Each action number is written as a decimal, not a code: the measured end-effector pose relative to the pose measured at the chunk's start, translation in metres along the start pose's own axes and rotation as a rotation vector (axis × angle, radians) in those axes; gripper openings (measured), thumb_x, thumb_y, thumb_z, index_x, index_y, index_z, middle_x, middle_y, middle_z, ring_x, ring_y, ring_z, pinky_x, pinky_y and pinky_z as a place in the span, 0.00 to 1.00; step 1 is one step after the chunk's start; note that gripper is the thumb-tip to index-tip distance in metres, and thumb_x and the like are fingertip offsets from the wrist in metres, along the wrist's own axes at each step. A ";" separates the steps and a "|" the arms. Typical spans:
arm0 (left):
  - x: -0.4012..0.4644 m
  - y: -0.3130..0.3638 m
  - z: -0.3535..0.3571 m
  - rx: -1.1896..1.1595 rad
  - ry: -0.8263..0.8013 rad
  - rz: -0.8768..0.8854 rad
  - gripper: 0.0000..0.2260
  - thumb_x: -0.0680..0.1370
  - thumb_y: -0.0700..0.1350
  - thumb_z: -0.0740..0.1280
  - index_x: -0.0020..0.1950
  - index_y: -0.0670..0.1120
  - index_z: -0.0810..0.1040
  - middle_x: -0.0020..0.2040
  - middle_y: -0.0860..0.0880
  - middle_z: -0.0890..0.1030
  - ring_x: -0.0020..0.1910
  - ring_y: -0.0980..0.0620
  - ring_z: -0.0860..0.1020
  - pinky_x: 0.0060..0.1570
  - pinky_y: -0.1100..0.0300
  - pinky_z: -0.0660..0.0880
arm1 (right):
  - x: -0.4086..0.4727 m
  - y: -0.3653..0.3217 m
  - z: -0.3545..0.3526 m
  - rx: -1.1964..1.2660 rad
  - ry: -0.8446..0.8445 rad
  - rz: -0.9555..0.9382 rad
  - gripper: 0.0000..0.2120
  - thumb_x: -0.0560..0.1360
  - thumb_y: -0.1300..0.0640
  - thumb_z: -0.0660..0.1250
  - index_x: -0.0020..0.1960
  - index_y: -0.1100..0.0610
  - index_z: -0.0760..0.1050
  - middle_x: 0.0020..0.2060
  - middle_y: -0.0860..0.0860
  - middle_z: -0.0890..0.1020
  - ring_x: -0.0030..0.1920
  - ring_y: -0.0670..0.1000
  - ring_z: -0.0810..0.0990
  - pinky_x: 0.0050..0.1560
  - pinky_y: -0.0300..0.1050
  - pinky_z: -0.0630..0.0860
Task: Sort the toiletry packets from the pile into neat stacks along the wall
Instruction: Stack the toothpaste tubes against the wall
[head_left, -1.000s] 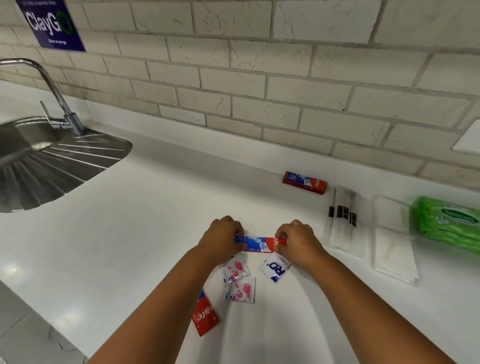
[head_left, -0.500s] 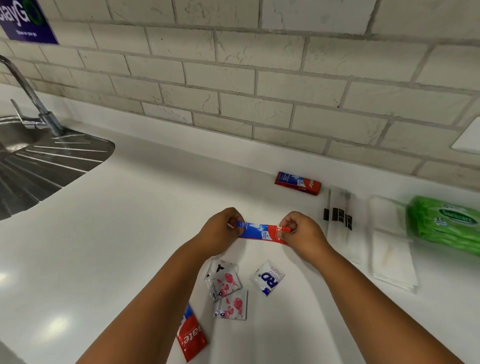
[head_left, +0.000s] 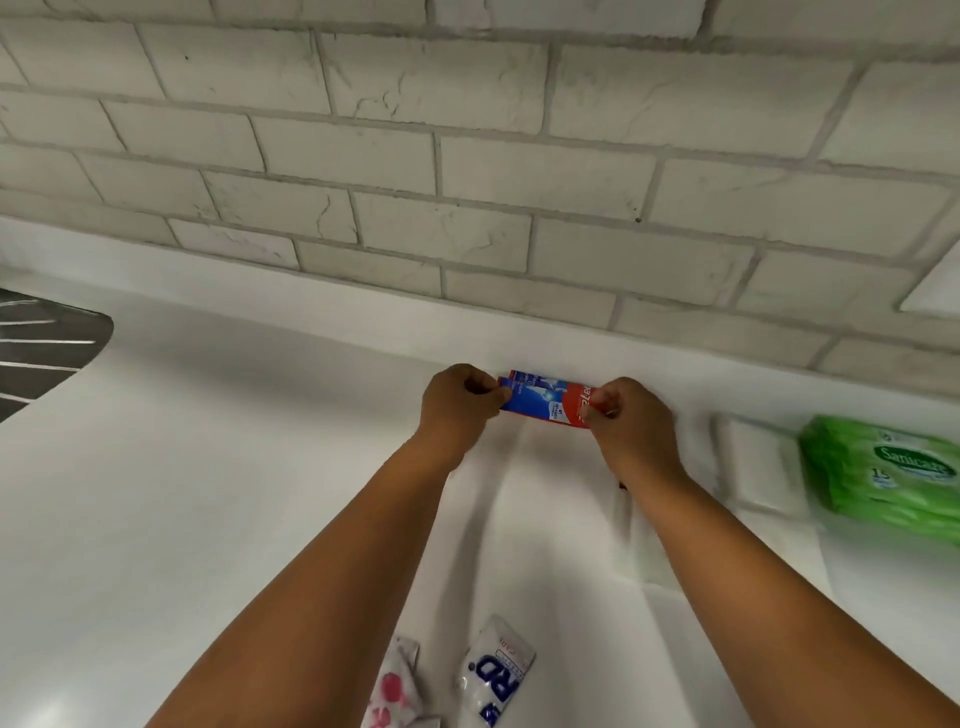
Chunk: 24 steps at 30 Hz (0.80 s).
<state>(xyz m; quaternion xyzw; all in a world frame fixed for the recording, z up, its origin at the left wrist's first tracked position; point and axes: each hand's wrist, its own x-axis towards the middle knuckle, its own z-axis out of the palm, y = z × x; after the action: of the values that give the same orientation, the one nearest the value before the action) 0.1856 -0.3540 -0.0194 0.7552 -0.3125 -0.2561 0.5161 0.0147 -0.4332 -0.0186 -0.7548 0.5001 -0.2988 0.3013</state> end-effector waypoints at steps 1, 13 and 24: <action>0.008 0.001 0.005 0.000 0.001 0.007 0.07 0.72 0.42 0.74 0.42 0.44 0.77 0.38 0.50 0.81 0.39 0.53 0.80 0.36 0.65 0.74 | 0.008 0.003 0.001 -0.031 0.010 -0.011 0.05 0.73 0.58 0.71 0.47 0.57 0.76 0.47 0.53 0.81 0.47 0.51 0.78 0.41 0.38 0.70; 0.049 -0.012 0.039 0.279 -0.007 0.083 0.15 0.73 0.44 0.74 0.58 0.45 0.80 0.54 0.48 0.82 0.51 0.52 0.79 0.51 0.64 0.72 | 0.042 0.018 0.018 -0.419 -0.093 -0.137 0.17 0.73 0.53 0.71 0.59 0.59 0.76 0.55 0.58 0.76 0.55 0.55 0.75 0.59 0.47 0.73; 0.051 -0.017 0.043 0.338 -0.028 0.133 0.12 0.76 0.45 0.70 0.58 0.45 0.80 0.60 0.46 0.77 0.54 0.50 0.78 0.54 0.63 0.72 | 0.035 0.015 0.016 -0.675 -0.027 -0.204 0.16 0.76 0.49 0.67 0.59 0.57 0.75 0.53 0.56 0.73 0.54 0.55 0.72 0.50 0.50 0.73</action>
<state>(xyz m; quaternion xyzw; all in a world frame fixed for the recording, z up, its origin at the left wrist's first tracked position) 0.1927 -0.4137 -0.0531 0.8053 -0.4074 -0.1757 0.3932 0.0298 -0.4678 -0.0349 -0.8617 0.4888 -0.1354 0.0100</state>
